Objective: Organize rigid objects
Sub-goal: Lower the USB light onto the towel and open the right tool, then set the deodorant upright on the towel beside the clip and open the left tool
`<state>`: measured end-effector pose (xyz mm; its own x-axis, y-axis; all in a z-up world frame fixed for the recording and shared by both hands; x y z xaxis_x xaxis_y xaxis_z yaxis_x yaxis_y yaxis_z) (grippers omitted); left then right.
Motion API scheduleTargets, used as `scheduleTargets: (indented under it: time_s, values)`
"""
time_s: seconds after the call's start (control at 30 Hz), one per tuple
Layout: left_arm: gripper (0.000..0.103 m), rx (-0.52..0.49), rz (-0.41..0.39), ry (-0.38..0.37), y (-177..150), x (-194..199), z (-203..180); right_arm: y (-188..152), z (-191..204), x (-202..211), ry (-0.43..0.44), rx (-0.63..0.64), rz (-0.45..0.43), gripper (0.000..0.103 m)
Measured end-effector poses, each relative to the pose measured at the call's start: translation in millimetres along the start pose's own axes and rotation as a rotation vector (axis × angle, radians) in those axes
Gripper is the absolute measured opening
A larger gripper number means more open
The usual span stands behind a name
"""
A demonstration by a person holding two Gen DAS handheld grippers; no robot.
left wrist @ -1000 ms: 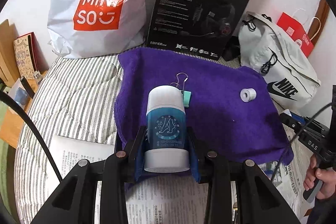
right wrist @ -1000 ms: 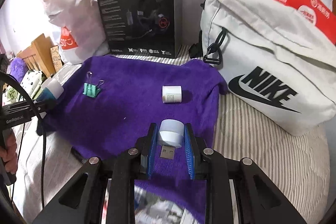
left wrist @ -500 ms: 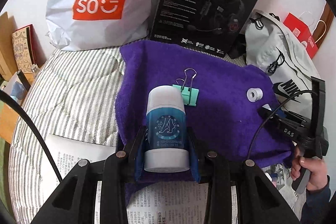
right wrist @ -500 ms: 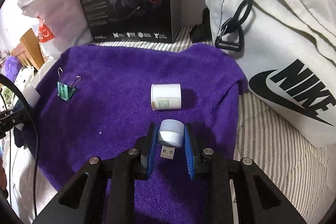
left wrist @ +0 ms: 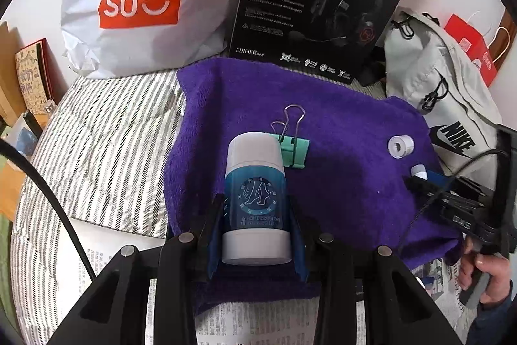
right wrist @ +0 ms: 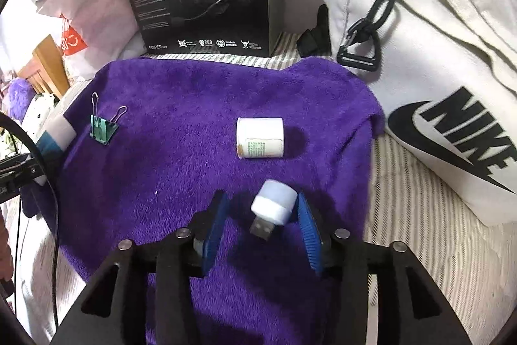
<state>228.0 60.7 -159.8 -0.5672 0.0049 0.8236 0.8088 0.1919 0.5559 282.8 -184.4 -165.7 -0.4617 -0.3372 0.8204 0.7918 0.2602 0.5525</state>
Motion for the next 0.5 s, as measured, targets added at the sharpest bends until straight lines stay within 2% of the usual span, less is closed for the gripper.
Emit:
scheduleTargets:
  time_s: [0.27, 0.5]
  values:
    - [0.034, -0.014, 0.026, 0.049, 0, -14, -2, -10, 1, 49, 0.046, -0.037, -0.049, 0.054]
    - [0.034, -0.066, 0.039, 0.103, -2, -19, -8, -18, 7, 81, 0.072, -0.058, -0.075, 0.058]
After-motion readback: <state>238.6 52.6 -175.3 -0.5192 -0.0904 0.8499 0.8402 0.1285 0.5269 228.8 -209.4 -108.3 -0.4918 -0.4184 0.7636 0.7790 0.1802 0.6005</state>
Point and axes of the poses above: each gripper's, at about its wrist camera, not at the fingertips, and x roughly against the way its jaws point, z to its left, y to its top, the point moved 5 cm from there along -x, roughly the way its jaws point, and after that the axes turned 6 degrees about y, right-handed, at the moved point
